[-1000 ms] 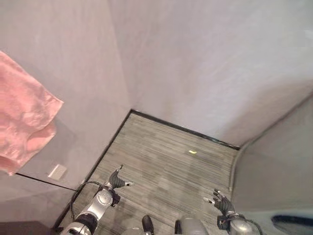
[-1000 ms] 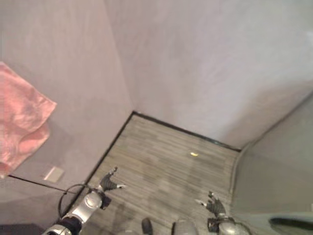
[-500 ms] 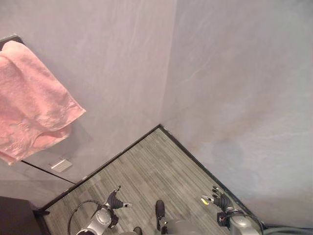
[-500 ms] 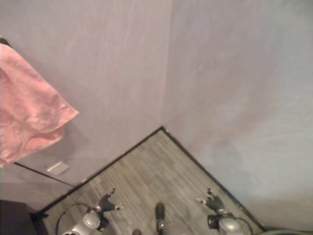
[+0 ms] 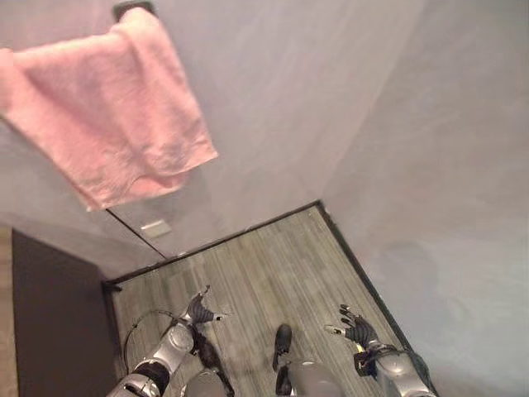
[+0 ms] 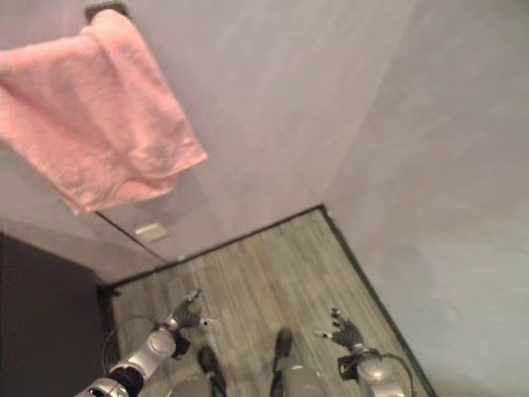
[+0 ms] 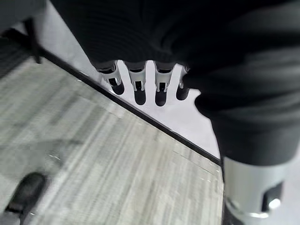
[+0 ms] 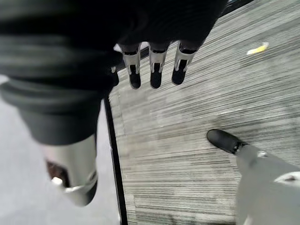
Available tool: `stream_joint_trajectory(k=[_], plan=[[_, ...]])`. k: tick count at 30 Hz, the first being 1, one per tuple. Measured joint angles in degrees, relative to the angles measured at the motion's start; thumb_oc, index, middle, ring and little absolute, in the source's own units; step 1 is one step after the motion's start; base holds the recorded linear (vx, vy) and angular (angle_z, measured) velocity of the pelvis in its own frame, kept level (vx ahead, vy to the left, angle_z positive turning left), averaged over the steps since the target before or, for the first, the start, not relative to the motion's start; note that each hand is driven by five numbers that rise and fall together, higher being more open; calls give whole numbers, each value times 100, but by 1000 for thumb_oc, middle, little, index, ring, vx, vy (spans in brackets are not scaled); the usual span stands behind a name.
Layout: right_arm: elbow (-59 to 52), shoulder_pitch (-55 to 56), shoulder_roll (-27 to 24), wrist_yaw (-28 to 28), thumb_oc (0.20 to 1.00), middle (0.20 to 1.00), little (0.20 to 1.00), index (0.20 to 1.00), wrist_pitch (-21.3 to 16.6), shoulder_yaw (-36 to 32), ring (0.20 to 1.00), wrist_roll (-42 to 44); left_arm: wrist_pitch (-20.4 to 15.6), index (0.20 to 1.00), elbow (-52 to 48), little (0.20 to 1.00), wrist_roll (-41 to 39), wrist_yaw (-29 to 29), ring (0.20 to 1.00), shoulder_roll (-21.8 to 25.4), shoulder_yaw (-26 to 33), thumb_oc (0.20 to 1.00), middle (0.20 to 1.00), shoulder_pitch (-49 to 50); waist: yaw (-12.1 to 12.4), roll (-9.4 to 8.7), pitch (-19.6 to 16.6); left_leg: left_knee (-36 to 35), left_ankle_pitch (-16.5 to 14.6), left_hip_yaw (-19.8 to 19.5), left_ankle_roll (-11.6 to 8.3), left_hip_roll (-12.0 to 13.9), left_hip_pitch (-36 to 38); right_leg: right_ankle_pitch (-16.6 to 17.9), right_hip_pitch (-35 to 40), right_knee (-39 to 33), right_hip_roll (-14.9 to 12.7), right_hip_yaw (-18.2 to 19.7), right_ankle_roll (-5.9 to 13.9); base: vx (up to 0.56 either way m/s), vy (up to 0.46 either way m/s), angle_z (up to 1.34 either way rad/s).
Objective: Put brush and paste in cup on sink, flatten towel.
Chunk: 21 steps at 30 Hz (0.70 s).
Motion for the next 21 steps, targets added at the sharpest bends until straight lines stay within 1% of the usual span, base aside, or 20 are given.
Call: stream_joint_trajectory(k=[1,2,3,4,5,6,7,9,10,11,12,13,14,15,17,18,19,20,21], plan=[[27,39,51,-1,1000,1000,1000,1000,4,-59,1000,-1,-2,1000,-8,1000,-6,10,1000,56,9,1000,1000,7,41,-43,-31,86,-171,-6,229,-287,69,-66,32,204,-328,30,129,389,495,16],[46,84,60,-2,1000,1000,1000,1000,17,-81,1000,-1,-1,1000,-57,1000,-11,8,1000,81,8,1000,1000,16,24,-36,-41,123,-222,22,350,-420,107,-128,8,364,-520,37,213,297,396,19],[42,119,63,-1,1000,1000,1000,1000,18,-88,1000,-1,-2,1000,-114,1000,-49,19,1000,82,10,1000,1000,37,31,-10,-51,184,-304,73,432,-494,108,-157,-61,556,-642,41,185,343,467,10],[39,173,131,-1,1000,1000,1000,1000,19,-184,1000,-2,-1,1000,-310,1000,-62,-1,1000,181,32,1000,1000,141,97,14,-69,326,-528,86,551,-646,164,-201,-80,823,-836,24,218,161,318,0],[24,187,153,-12,1000,1000,1000,1000,33,-199,1000,0,-8,1000,-422,1000,-60,-8,1000,216,42,1000,1000,220,154,38,-115,350,-635,74,620,-754,170,-193,-131,987,-904,48,242,236,432,6],[-16,222,138,-19,1000,1000,1000,1000,34,-195,1000,3,-10,1000,-724,1000,-59,-35,1000,286,28,1000,1000,373,153,163,-223,318,-667,81,674,-840,164,-207,-355,1369,-1070,67,252,80,219,16],[-28,224,146,-20,1000,1000,1000,1000,34,-180,1000,3,-22,1000,-823,1000,-60,-43,1000,305,3,1000,1000,364,163,198,-263,320,-665,78,684,-887,139,-211,-462,1573,-1157,98,242,250,308,25],[-34,185,224,-6,1000,1000,1000,1000,54,-143,1000,6,-22,1000,-914,1000,-48,-64,1000,461,46,1000,1000,415,244,167,-310,353,-719,-32,774,-1020,160,-213,-586,1985,-1247,312,230,300,293,29],[-53,175,220,-6,1000,1000,1000,1000,49,-143,1000,41,-27,1000,-1034,1000,-40,-71,1000,528,45,1000,1000,463,151,224,-331,103,-811,-379,940,-1075,306,-694,-858,2660,-959,1039,382,245,178,41],[-69,151,242,-11,1000,1000,1000,1000,49,-146,1000,58,-24,1000,-994,1000,-39,-78,1000,553,35,1000,1000,463,104,236,-341,0,-684,-404,927,-1072,356,-876,-921,2889,-808,1287,453,170,100,63],[-194,160,210,-14,1000,1000,1000,1000,42,-149,1000,115,-24,1000,-970,1000,-33,-99,1000,551,9,1000,1000,457,-17,286,-380,-128,-710,-630,980,-1062,372,-993,-1004,2996,-564,1372,451,227,56,66],[-258,198,210,-11,1000,1000,1000,1000,19,-141,1000,216,-27,1000,-970,1000,-23,-118,1000,572,-8,1000,1000,459,4,280,-381,-367,-557,-639,907,-1065,533,-1081,-1151,2882,-231,1423,419,159,18,56],[-297,159,198,-12,1000,1000,1000,1000,8,-143,1000,250,-27,1000,-971,1000,11,-148,1000,572,-12,1000,1000,471,-6,283,-383,-389,-575,-705,926,-1061,558,-1072,-1249,2761,-82,1375,379,329,-4,55],[-309,166,171,-18,1000,1000,1000,1000,-9,-146,1000,293,-29,1000,-960,1000,76,-193,1000,559,-27,1000,1000,466,-86,286,-382,-381,-565,-847,903,-1057,577,-988,-1303,2373,69,1301,364,183,-24,59],[-324,189,114,-17,1000,1000,1000,1000,-12,-144,1000,353,-32,1000,-919,1000,116,-196,1000,518,-80,1000,1000,448,-147,303,-372,-472,-582,-1020,900,-1036,660,-836,-1434,1920,215,1304,340,279,-44,58],[-323,221,74,-20,1000,1000,1000,1000,-20,-151,1000,442,-41,1000,-902,1000,135,-220,1000,498,-179,1000,1000,466,-151,287,-369,-577,-607,-1164,865,-1024,842,-338,-1520,1110,220,1276,377,265,-50,53],[-311,230,69,-22,1000,1000,1000,1000,-19,-168,1000,447,-42,1000,-852,1000,150,-235,1000,488,-195,1000,1000,496,-154,272,-377,-593,-665,-1248,761,-1004,927,-142,-1489,769,196,1272,445,268,-115,77],[-318,374,70,-19,1000,1000,1000,1000,-24,-232,1000,448,-38,1000,-823,1000,179,-276,1000,493,-219,1000,1000,546,-205,177,-388,-590,-799,-1445,533,-1027,1134,221,-1357,600,53,1096,547,158,-118,63],[-316,412,44,-19,1000,1000,1000,1000,-23,-262,1000,450,-40,1000,-842,1000,183,-289,1000,465,-227,1000,1000,605,-174,206,-390,-560,-856,-1517,456,-942,1232,402,-1287,756,93,999,427,158,-117,74]])
